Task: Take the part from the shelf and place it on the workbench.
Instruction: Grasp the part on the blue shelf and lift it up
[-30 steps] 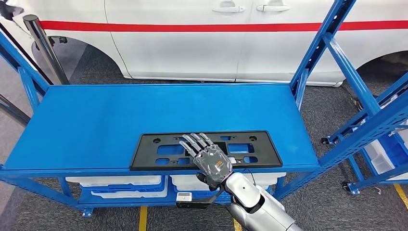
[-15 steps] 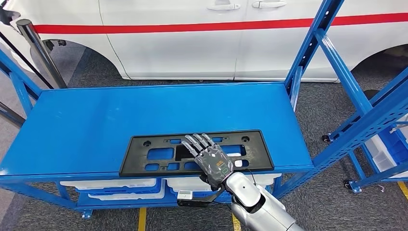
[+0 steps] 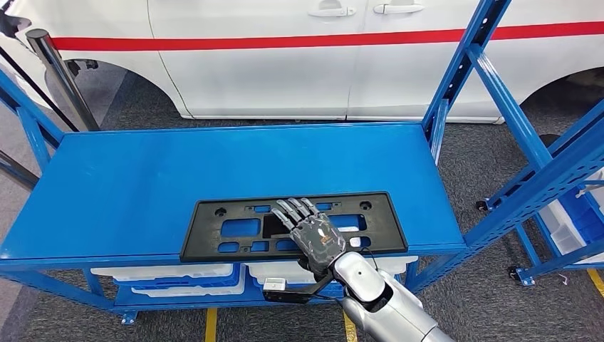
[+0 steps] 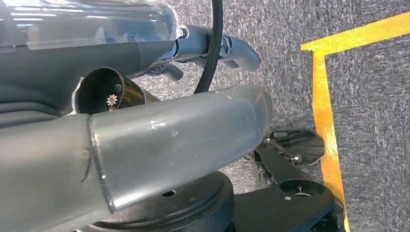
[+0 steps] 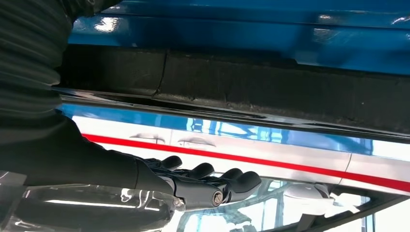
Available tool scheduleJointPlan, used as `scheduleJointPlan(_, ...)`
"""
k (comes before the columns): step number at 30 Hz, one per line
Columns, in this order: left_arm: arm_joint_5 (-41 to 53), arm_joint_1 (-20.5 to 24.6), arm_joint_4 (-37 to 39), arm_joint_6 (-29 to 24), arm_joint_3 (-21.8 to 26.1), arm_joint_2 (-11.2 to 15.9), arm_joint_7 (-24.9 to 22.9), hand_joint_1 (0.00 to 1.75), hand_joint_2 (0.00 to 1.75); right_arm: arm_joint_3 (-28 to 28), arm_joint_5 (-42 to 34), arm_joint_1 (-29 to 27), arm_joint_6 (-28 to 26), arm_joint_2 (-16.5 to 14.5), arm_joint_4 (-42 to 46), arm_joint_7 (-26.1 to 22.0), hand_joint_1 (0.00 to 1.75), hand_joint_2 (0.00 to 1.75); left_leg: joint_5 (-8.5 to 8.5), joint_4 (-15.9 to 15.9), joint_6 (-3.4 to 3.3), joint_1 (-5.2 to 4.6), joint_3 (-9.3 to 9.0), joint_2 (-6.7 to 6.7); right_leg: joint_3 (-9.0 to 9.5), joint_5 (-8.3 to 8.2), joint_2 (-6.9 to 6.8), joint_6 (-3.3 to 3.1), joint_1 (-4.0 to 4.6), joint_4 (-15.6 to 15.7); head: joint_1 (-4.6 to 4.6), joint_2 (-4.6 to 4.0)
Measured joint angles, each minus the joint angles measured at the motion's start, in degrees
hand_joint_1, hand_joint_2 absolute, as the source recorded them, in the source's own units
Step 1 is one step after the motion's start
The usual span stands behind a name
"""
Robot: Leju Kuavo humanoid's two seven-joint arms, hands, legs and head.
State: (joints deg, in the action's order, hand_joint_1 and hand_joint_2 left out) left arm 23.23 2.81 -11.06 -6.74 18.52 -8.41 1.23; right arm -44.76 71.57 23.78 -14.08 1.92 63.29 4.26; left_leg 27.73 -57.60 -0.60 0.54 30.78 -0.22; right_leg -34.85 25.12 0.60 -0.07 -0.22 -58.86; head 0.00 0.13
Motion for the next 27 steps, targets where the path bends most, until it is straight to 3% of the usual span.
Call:
scheduleJointPlan(10,0.05,0.0,0.0,0.08,0.45,0.0,0.13,0.0,0.0,0.0,-0.01,0.45,0.68,-0.05,-0.71,0.28,0.0,1.75,-0.01,0.0,0.0,0.0,-0.06,-0.02,0.07,-0.02,-0.02,-0.02,-0.06,0.0,0.0,0.0)
scheduleJointPlan(11,0.08,0.0,0.0,0.08,0.48,0.0,0.14,0.0,0.0,0.0,-0.01,0.46,0.69,-0.05,-0.74,0.28,0.08,1.75,-0.01,0.0,0.01,0.0,-0.07,-0.02,0.07,-0.02,-0.02,-0.02,-0.06,0.0,0.0,0.0)
scheduleJointPlan(15,0.09,0.0,0.0,0.08,0.62,0.0,0.16,0.0,0.0,0.0,-0.01,0.44,0.76,-0.07,-0.79,0.28,1.17,1.75,-0.01,0.0,0.01,0.0,-0.07,-0.02,0.07,-0.02,-0.02,-0.02,-0.06,0.0,0.0,0.0)
scheduleJointPlan(16,0.09,0.0,0.0,0.08,0.67,0.0,0.19,0.0,0.0,0.0,-0.01,0.38,0.81,-0.07,-0.81,0.28,1.23,1.75,-0.01,0.0,0.01,0.0,-0.07,-0.02,0.07,-0.02,-0.02,-0.02,-0.06,0.0,0.0,0.0)
scheduleJointPlan(27,0.35,0.02,0.0,0.08,1.01,0.0,0.32,0.0,0.0,0.0,-0.13,-0.45,1.57,-0.07,-1.19,0.18,1.24,1.75,-0.02,0.0,0.04,0.01,0.05,0.03,0.08,-0.08,-0.01,-0.1,-0.06,0.01,0.0,0.0)
